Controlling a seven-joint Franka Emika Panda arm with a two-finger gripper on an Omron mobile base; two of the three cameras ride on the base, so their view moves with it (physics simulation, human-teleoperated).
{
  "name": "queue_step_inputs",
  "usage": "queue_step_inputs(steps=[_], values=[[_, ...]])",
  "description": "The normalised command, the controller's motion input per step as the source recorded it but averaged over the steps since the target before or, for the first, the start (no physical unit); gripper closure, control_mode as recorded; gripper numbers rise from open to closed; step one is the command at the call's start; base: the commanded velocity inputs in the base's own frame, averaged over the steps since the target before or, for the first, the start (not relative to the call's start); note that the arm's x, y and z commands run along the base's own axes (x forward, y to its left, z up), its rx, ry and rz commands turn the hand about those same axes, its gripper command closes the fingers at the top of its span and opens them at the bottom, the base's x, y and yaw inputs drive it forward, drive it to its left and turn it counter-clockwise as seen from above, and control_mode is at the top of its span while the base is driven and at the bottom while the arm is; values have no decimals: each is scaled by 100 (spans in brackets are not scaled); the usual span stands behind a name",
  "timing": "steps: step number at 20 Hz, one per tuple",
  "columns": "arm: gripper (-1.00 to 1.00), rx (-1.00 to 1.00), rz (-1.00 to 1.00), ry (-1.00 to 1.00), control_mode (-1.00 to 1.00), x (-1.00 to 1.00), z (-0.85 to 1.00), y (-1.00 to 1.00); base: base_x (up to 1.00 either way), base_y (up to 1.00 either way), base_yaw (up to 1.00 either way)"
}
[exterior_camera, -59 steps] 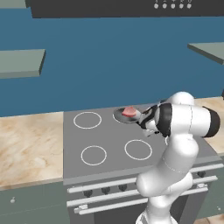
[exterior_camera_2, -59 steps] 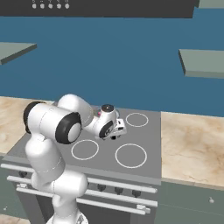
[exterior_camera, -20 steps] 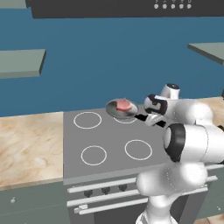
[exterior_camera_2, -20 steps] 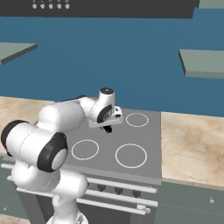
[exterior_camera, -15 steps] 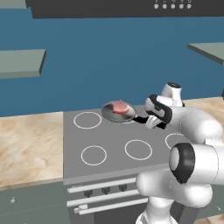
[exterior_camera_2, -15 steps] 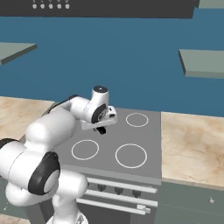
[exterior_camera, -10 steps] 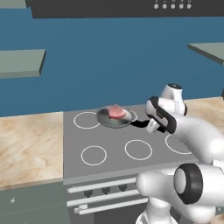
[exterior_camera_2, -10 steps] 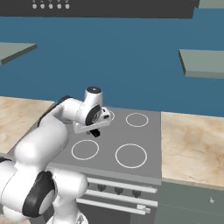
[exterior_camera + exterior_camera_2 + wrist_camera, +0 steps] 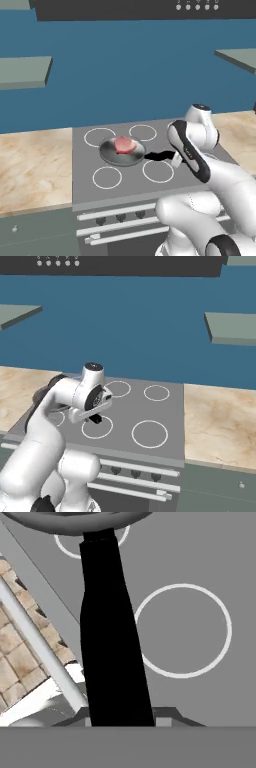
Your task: Pick up the pan with the steak in it and place it on the dining table. Then place the steak on the plate.
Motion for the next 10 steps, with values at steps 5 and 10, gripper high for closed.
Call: queue_step_inputs(steps=[5, 10], values=[[100, 0, 22, 0, -100, -71, 0, 27, 0, 0, 0], [100, -1, 24, 3, -100, -51, 1, 18, 0, 0, 0]])
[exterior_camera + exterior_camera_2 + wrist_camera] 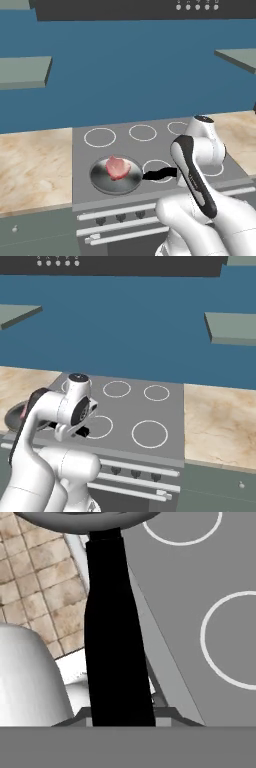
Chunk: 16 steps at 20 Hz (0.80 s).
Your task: Pick up the pan with the steak in it and place it on the dining table. Then place the steak on the plate.
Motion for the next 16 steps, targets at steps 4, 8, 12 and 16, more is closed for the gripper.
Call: queue_step_inputs(steps=[4, 8, 12, 16], values=[[100, 0, 0, 0, -100, 0, 0, 0, 0, 0, 0], [100, 0, 0, 0, -100, -5, -1, 0, 0, 0, 0], [100, 0, 0, 0, 100, -13, -4, 0, -53, -1, 0], [100, 0, 0, 0, 100, 0, 0, 0, -73, -1, 1]])
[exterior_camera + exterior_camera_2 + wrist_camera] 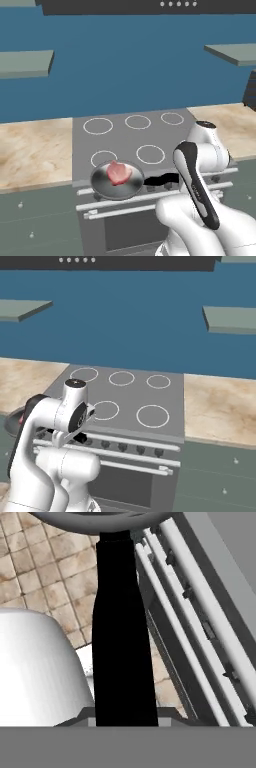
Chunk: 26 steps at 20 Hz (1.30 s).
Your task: Pick up the pan with the steak in it and place it on the dining table. Then place the steak on the plate.
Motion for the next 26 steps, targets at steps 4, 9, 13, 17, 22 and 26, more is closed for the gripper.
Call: queue_step_inputs(steps=[4, 9, 13, 17, 22, 26], values=[[100, 0, 0, 0, 100, 0, 0, 0, -50, -9, 29], [100, 0, 0, 0, 100, 0, 0, 0, -36, -15, 41], [100, 0, 0, 0, 100, 0, 0, 0, -33, -14, 43], [100, 0, 0, 0, 100, 0, 0, 0, -29, -11, 44], [100, 0, 0, 0, 100, 0, 0, 0, -26, -9, 45], [100, 0, 0, 0, 100, 0, 0, 0, -24, -7, 45]])
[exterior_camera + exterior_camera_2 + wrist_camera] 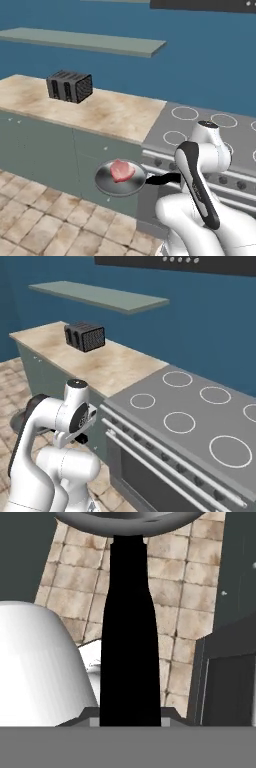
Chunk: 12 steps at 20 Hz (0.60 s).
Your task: Pick up the pan with the steak in it and place it on the dining table. Then place the steak on the plate.
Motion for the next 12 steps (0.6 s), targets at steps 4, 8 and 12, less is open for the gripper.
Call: queue_step_inputs(steps=[4, 8, 12], values=[[100, 0, 0, 0, 100, 0, 0, 0, -22, -5, 46], [100, 0, 0, 0, 100, 0, 0, 0, -21, -5, 46], [100, 0, 0, 0, 100, 0, 0, 0, -21, -5, 47]])
